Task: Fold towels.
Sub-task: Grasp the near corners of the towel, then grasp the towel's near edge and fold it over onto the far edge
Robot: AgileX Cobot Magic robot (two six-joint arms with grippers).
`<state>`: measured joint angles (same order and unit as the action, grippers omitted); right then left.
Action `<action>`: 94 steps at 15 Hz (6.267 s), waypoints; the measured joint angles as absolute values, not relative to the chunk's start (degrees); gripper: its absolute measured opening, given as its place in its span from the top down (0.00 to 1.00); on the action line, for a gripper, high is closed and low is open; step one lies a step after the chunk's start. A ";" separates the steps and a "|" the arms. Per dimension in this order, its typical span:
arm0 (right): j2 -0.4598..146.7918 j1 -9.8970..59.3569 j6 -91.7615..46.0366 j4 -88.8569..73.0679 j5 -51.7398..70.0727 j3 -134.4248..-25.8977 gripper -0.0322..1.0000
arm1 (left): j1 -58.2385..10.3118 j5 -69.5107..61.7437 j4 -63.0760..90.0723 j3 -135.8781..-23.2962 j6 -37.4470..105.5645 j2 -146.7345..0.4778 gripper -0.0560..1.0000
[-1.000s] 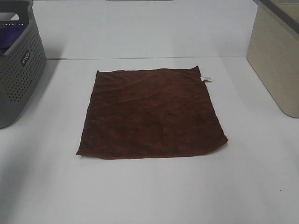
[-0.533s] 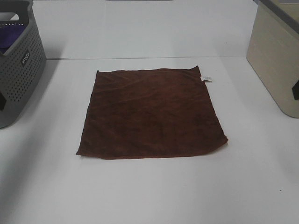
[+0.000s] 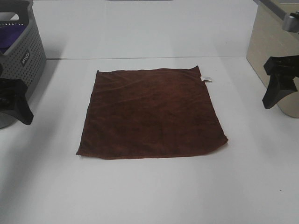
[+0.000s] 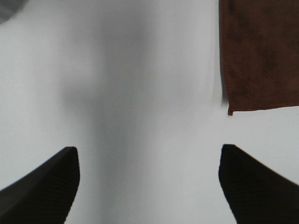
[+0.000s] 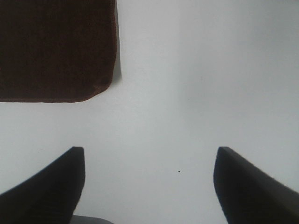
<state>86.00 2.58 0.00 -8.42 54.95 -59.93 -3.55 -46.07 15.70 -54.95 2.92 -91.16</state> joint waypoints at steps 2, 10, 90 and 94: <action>89.61 2.58 0.00 -8.48 54.89 -61.48 0.25 | -6.42 -44.35 15.81 -55.12 2.23 -93.39 0.23; 100.84 2.58 -9.40 -19.48 61.08 -70.87 0.25 | -8.65 -43.32 24.24 -59.19 5.50 -103.59 0.23; 141.75 2.52 -12.20 -32.43 61.02 -123.24 0.94 | -8.77 -26.59 40.16 -88.41 15.76 -126.68 0.94; 144.10 2.58 -12.20 -32.09 57.75 -123.47 0.94 | -9.11 -25.90 40.28 -90.53 15.87 -129.89 0.94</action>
